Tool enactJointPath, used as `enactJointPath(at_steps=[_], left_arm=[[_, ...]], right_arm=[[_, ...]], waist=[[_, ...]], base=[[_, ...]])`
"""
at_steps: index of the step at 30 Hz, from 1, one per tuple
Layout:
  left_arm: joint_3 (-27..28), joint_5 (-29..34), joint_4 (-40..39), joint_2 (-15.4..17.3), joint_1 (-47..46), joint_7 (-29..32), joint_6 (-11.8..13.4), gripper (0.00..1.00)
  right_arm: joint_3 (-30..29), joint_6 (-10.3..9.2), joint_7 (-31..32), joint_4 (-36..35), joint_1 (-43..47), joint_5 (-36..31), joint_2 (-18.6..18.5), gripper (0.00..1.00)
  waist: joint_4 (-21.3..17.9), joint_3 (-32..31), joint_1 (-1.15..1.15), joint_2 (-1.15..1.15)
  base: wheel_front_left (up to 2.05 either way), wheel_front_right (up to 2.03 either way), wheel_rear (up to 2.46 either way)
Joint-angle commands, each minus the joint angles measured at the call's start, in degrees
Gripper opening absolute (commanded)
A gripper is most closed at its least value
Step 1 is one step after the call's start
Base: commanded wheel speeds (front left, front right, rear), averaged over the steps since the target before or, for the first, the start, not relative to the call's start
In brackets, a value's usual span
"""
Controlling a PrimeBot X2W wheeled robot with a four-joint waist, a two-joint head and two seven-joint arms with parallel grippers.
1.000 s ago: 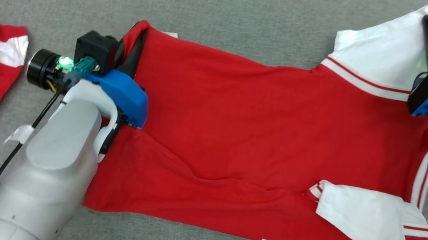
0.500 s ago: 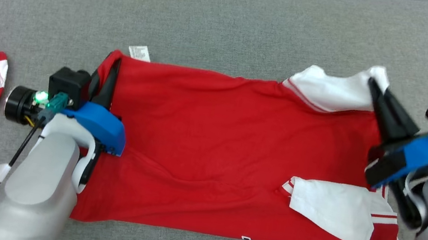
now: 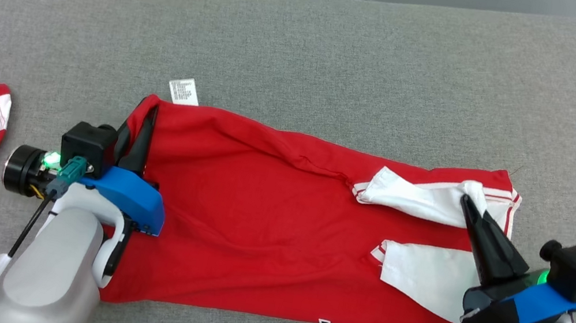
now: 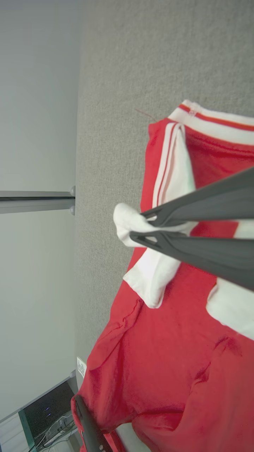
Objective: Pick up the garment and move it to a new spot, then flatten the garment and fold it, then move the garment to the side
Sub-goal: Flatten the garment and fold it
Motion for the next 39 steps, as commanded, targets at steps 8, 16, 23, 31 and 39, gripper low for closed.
enactJointPath(at_steps=[8,16,23,31,39], left_arm=[[1.3,1.3,-2.6,-0.1,3.6,-0.2,-0.2,0.0],[2.8,2.2,-5.6,-0.9,7.6,-0.2,-0.5,0.0],[4.7,3.3,-8.1,-1.5,10.5,-0.2,-1.0,1.0],[8.7,5.2,-15.5,-2.9,16.5,-0.2,-0.4,1.0],[14.4,7.8,-23.6,-4.7,21.1,-0.3,0.9,1.0]], right_arm=[[-3.2,0.01,-0.2,-3.1,6.2,-0.3,1.7,0.0],[-5.1,0.01,-0.2,-3.6,9.8,-0.6,2.8,0.0],[-5.7,0.01,-0.2,-3.3,11.6,-1.2,3.6,0.09],[-8.1,0.01,-0.2,-3.0,13.4,-2.4,4.4,1.0],[-12.6,0.01,-0.2,-2.9,13.4,-3.4,4.0,1.0]], waist=[[0.0,-0.6,0.0,0.0],[0.0,-1.2,0.0,0.0],[0.1,-1.9,0.0,0.0],[0.4,-3.7,0.0,0.0],[0.6,-5.1,0.0,0.0]], base=[[0.0,0.0,0.0],[0.0,0.0,0.0],[0.0,0.0,0.0],[0.0,0.0,0.0],[0.0,0.0,0.0]])
